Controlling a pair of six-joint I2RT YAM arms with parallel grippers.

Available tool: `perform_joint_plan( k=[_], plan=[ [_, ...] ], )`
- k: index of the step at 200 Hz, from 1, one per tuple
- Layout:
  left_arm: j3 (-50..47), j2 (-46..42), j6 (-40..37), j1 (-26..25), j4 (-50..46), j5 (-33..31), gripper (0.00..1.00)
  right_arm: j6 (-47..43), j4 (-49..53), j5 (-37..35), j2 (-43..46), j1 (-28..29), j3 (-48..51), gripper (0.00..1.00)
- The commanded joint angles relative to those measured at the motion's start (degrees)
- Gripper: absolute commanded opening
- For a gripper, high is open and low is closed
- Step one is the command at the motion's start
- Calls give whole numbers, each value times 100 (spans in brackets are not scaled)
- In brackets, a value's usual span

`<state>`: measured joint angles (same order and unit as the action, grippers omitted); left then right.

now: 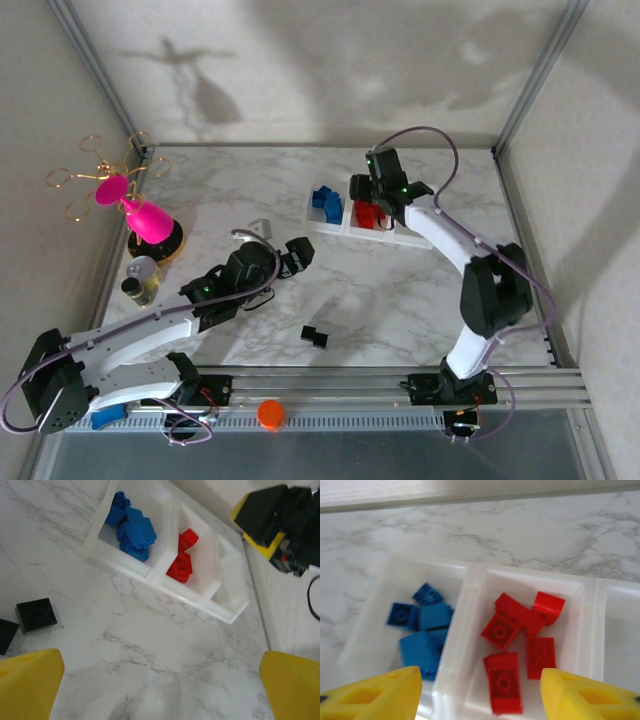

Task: Sort the legos into containers by color
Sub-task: Place the lego in the container, then pick up the lego from the bottom-center of the table.

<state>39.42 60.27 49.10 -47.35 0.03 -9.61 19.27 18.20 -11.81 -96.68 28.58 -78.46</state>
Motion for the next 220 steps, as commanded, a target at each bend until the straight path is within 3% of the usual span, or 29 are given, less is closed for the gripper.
perform_joint_plan(
  k=[1,46,114,162,220],
  plan=[
    [-187,-391,68,51,-316,-18,100,173,90,197,564,286,599,65],
    [-504,-941,247,51,-889,-106,100,596,347,132,1675,1091,1865,67],
    [-934,-1587,444,51,-1704,-260,100,1709,431,-45,2447,3133,3275,71],
    [-1180,-2058,661,51,-2035,-325,100,1334,29,31,1971,4331,3323,74],
    [-1178,-2411,774,51,-2448,-463,100,505,-12,248,1063,4538,2853,77]
  ],
)
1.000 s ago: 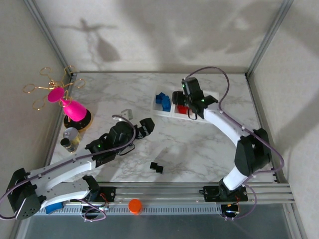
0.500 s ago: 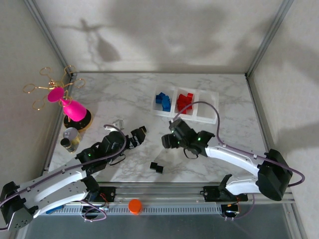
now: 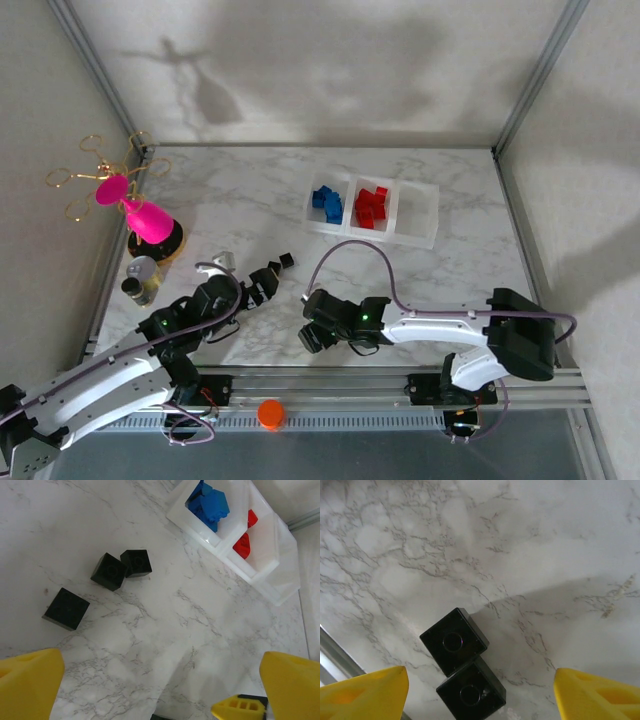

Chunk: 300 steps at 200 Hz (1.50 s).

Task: Sort the legos into containers by color
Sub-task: Pick up the lego from the bottom-center of the table.

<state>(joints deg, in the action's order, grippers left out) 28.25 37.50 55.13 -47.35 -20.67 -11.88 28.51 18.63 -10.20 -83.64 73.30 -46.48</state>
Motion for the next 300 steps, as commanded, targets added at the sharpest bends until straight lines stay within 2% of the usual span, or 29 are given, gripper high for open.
perform_joint_plan(
  k=[1,98,166,226,252,300],
  plan=[
    [-63,-135,176,51,-382,-236,100,-427,-54,87,-250,68,-349,77],
    [-78,-213,199,51,-517,-315,100,-854,29,260,-1155,111,-788,74],
    [-91,-218,182,51,-485,-289,99,-847,191,27,-1439,100,-967,60],
    [-90,-229,191,51,-459,-267,100,-873,235,-17,-1559,93,-1000,56],
    [-94,-236,191,50,-447,-253,100,-879,219,20,-1544,94,-997,47],
    [-83,-234,173,47,-414,-253,99,-848,273,51,-1379,-2,-981,40]
  ],
)
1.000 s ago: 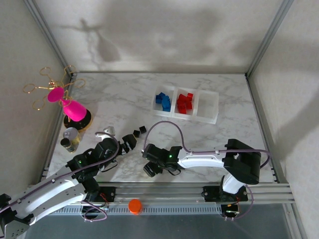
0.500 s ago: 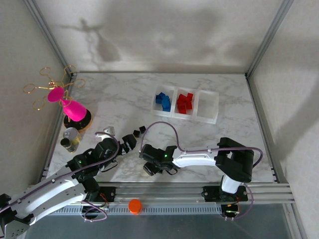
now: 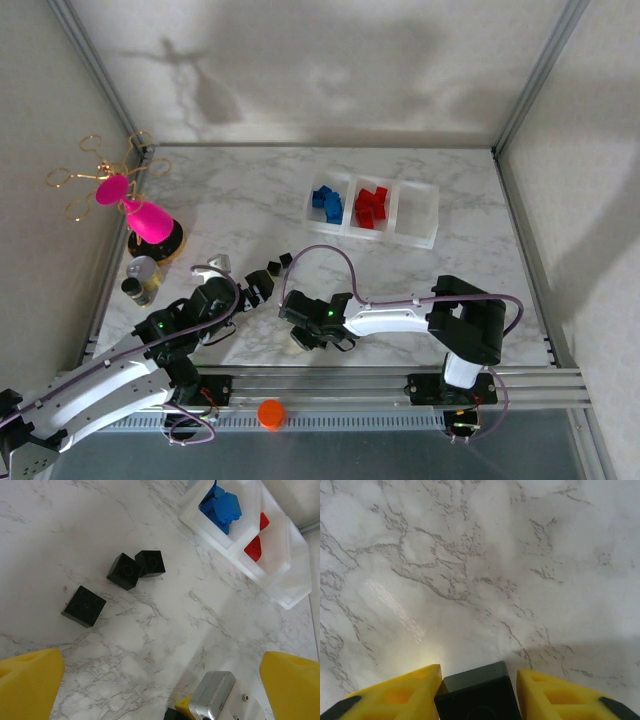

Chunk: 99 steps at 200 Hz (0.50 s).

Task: Sort the legos into containers by color
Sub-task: Pick up the lego from the bottom-center of the table, then place the lego in the container.

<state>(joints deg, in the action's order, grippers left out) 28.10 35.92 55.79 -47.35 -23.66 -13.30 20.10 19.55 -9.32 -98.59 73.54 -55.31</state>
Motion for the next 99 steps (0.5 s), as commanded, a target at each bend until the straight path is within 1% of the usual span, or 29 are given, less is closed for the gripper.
perform_joint_plan(
  k=[1,39,71,99],
  plan=[
    [-63,-77,108,49,-118,-111,99,-6,181,-35,123,-29,-96,40],
    [32,-3,49,51,-41,-94,99,89,123,211,574,-337,-7,37],
    [184,158,-54,51,14,-87,100,199,204,277,954,-755,118,34],
    [308,366,-169,51,192,-42,100,297,300,334,1309,-1289,218,33]
  ],
)
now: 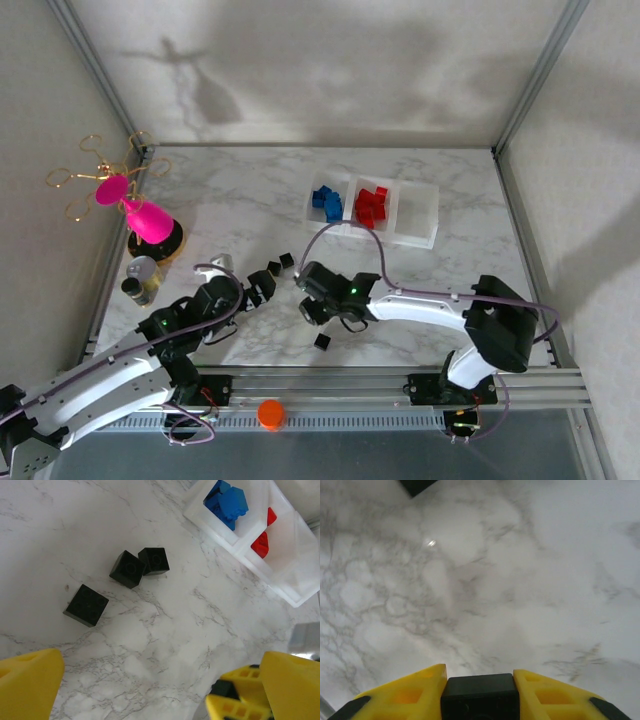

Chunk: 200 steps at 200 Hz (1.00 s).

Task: Sort the legos into containers by color
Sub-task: Place the lego in the container.

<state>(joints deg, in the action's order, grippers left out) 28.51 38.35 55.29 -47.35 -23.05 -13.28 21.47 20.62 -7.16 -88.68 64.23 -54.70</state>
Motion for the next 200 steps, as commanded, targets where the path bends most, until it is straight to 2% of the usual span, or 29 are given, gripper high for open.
perform_joint_plan(
  k=[1,42,64,111,136,159,182,200],
  plan=[
    [272,135,-121,51,137,-44,100,162,190,122,335,-384,163,33],
    [546,734,-352,51,564,118,100,71,217,253,901,-1625,310,32],
    [667,1139,-463,51,878,231,100,-25,75,206,1170,-2487,315,32],
    [1015,1898,-679,52,1442,393,100,-13,-198,59,947,-4321,-19,31],
    [1282,2292,-815,60,1594,462,99,-63,-404,-683,437,-4701,-378,30],
    [1448,2553,-878,55,1744,493,99,-97,-629,-799,-234,-5016,-801,30],
    [1533,2706,-927,60,1846,506,100,-232,-768,-1258,-811,-5050,-1199,31],
    [1577,2798,-939,59,1870,519,100,-312,-812,-1271,-1212,-5108,-1508,32]
  ],
)
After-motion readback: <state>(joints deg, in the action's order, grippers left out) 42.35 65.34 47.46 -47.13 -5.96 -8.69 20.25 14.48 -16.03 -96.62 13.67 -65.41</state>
